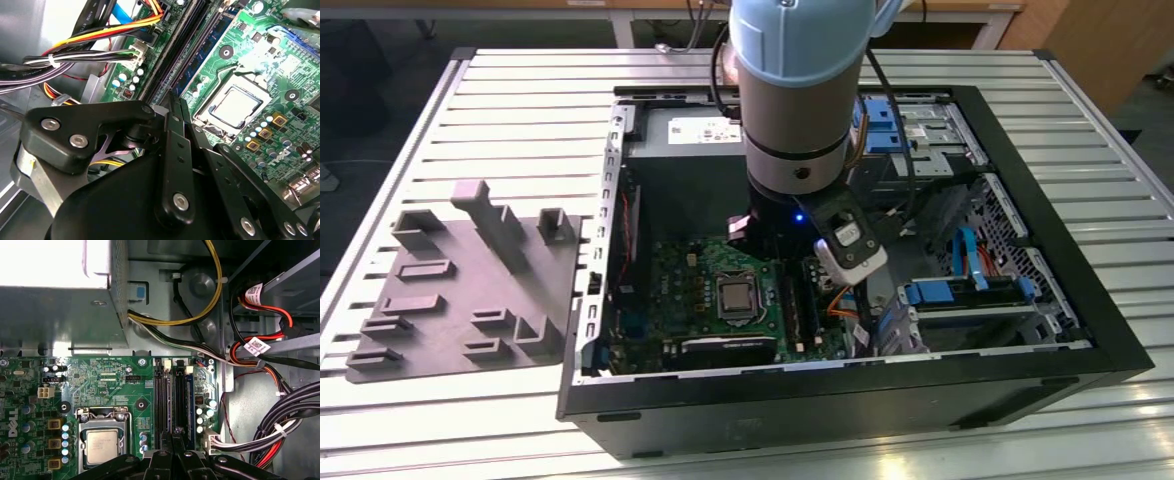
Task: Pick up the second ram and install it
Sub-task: 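Insert the second ram into the second slot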
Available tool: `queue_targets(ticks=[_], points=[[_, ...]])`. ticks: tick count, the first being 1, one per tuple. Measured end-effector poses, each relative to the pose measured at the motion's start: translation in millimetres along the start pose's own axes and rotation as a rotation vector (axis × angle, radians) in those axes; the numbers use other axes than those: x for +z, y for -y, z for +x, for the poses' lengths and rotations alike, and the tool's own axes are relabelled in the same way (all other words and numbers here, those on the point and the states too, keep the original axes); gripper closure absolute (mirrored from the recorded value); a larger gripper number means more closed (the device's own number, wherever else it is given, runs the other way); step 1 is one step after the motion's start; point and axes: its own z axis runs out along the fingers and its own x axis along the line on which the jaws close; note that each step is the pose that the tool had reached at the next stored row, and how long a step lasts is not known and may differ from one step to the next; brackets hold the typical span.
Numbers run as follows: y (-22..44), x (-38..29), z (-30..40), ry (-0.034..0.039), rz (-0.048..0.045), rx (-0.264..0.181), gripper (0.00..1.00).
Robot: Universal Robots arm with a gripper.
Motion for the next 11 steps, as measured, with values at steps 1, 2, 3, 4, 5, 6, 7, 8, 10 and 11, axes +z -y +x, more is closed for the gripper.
queue_targets(ticks=[1,2,3,4,5,6,7,8,10,11], points=[[0.0,0.1,-0.1,0.0,-0.0001,0.0,0.88],[0.0,0.1,-0.2,-0.0001,-0.0002,-0.001,0.88],[0.0,0.2,-0.1,-0.0003,-0.0003,-0.003,0.88],[0.0,0.2,-0.1,-0.0003,-0.0005,-0.004,0.88],[0.0,0.3,-0.1,-0.0004,-0.0005,-0.005,0.88],[0.0,0.3,-0.1,-0.0004,-0.0006,-0.005,0.88],[0.0,0.3,-0.1,-0.0004,-0.0006,-0.005,0.88],[0.0,0.3,-0.2,-0.0004,-0.0007,-0.005,0.88],[0.0,0.4,-0.1,-0.0003,-0.0009,-0.005,0.88],[0.0,0.7,-0.1,-0.0003,-0.001,-0.005,0.88]])
